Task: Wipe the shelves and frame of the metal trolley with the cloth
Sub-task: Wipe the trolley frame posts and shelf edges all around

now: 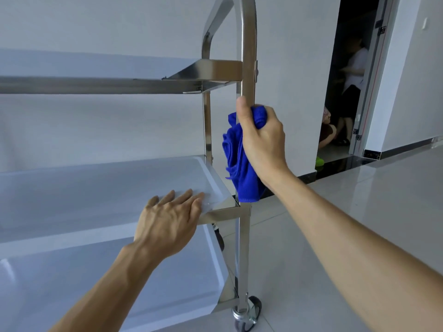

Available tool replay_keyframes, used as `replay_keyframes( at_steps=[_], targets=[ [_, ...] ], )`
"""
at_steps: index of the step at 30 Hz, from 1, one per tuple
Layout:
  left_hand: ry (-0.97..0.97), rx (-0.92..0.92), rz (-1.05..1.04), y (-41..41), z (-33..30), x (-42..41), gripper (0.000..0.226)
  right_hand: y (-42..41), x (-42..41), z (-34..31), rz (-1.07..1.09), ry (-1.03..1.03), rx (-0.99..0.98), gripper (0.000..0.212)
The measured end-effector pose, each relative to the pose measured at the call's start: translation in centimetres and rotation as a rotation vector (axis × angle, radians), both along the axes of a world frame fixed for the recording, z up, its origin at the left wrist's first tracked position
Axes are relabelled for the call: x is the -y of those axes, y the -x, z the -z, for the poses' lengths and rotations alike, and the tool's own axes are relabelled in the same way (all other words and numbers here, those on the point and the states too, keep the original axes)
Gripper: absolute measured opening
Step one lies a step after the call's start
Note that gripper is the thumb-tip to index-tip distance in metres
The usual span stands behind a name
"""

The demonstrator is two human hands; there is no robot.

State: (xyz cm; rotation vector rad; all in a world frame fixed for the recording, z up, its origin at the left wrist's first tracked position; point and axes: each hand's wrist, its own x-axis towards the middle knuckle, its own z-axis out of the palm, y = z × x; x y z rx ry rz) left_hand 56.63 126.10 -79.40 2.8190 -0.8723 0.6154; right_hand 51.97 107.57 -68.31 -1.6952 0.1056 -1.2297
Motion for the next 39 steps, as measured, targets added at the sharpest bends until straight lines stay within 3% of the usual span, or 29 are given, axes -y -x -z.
replay_keyframes(
  at_steps=[8, 12, 19, 22, 25, 28, 32, 36, 39],
  targets=[
    [0.047, -0.017, -0.012, -0.1, -0.5, -2.7, 0.051, 1.2, -1.3, 9.8, -0.211, 0.131, -0.232, 0.043],
    [0.062, -0.018, 0.003, 0.2, -0.6, -3.5, 0.053, 1.2, -1.3, 9.5, -0.321, -0.119, -0.147, 0.033],
    [0.093, -0.099, 0.06, 1.0, -1.4, -3.7, 0.05, 1.5, 0.3, 9.5, -0.474, -0.547, -0.222, 0.057],
    [0.42, -0.139, 0.156, 2.1, -3.3, -2.6, 0.05, 1.5, 1.2, 10.2, -0.48, -0.582, -0.269, 0.049],
    [0.823, -0.388, 0.291, 4.2, -5.6, 0.5, 0.048, 1.8, 1.9, 11.4, -0.49, -0.615, -0.295, 0.048],
    [1.075, -0.537, 0.352, 5.8, -7.0, 4.1, 0.049, 2.2, 2.7, 12.7, -0.446, -0.609, -0.309, 0.049],
    [1.211, -0.585, 0.331, 6.5, -8.1, 6.8, 0.045, 3.0, 4.4, 13.0, -0.418, -0.662, -0.318, 0.046],
    [1.252, -0.546, 0.3, 6.4, -8.2, 7.9, 0.042, 3.1, 5.9, 12.7, -0.376, -0.672, -0.344, 0.068],
    [1.28, -0.533, 0.291, 6.5, -7.9, 7.5, 0.04, 3.0, 6.1, 13.1, -0.405, -0.683, -0.356, 0.07]
  ],
)
